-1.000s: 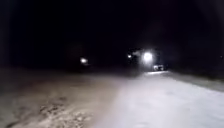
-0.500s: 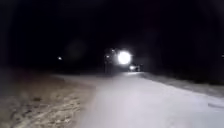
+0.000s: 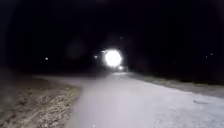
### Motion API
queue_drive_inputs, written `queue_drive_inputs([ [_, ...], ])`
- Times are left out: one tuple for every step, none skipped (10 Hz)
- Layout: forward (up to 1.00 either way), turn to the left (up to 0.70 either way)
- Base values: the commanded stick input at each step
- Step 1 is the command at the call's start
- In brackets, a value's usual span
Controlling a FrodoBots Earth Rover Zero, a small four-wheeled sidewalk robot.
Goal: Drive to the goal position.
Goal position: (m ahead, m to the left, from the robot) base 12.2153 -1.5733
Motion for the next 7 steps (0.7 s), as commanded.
queue_drive_inputs([
  [0.00,0.00],
  [0.34,0.00],
  [0.70,0.10],
  [0.70,0.29],
  [0.70,0.33],
  [0.70,0.29],
  [0.70,0.00],
])
